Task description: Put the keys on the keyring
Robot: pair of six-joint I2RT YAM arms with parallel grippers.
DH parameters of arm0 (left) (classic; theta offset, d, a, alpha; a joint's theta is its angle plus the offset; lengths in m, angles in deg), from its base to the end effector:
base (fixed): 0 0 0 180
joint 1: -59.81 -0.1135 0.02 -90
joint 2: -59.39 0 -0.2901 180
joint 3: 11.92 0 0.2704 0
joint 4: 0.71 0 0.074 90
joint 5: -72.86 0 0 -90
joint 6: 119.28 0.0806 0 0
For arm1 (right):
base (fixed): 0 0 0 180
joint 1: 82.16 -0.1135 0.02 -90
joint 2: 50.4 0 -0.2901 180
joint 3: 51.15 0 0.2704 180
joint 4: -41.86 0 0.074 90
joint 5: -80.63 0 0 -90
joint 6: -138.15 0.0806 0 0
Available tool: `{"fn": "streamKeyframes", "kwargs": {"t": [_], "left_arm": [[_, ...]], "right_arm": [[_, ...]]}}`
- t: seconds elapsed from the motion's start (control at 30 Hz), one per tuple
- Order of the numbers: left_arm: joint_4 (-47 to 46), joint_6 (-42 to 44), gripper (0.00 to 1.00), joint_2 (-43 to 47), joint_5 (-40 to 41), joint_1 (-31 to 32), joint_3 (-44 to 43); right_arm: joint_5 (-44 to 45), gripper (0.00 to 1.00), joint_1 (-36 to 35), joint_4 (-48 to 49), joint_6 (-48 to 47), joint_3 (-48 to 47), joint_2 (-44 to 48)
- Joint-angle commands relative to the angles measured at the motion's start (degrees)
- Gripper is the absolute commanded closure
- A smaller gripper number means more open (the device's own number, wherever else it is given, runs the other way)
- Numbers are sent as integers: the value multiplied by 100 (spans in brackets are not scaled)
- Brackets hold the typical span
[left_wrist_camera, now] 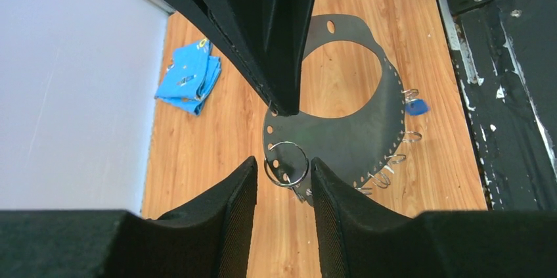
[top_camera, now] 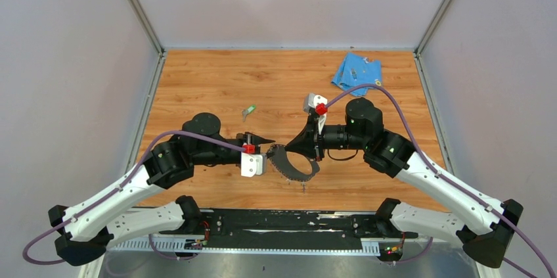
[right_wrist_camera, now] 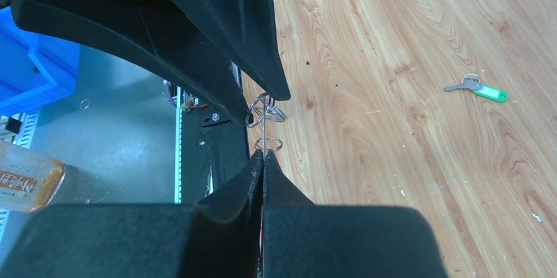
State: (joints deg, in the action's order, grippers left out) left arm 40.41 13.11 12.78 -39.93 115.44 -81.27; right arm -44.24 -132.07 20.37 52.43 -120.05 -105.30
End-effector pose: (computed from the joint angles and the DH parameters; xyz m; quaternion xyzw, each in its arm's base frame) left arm 0.0933 -0.1917 0.3821 0.6759 0.4342 -0.2253 0.5513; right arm 0.1286 0.2244 0.3980 -0.4602 0.5845 0.4871 0.4575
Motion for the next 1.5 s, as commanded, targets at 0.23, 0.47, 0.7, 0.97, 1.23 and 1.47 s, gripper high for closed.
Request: {"fn": "streamKeyframes", "kwargs": {"t": [0.23, 0.47, 0.7, 0.97, 1.23, 1.47], "left_arm": [[-294, -267, 70, 80, 150, 29, -31], [-105, -287, 78, 143, 114, 34, -86], [-148, -301, 80, 182, 103, 35, -76], [-160, -388, 91, 38, -317, 35, -184], [123, -277, 100, 2, -591, 34, -281], [339, 295, 100, 79, -850, 32, -232]], "right_arm": [[-81, 100, -30, 184, 176, 47, 110], [-122, 100, -32, 187, 186, 88, 150], [-268, 100, -30, 196, 157, 121, 202], [-613, 91, -39, 704, 229, 208, 187], [-915, 80, -36, 1299, 572, 401, 30], [-739, 62, -36, 1294, 827, 515, -70]]}}
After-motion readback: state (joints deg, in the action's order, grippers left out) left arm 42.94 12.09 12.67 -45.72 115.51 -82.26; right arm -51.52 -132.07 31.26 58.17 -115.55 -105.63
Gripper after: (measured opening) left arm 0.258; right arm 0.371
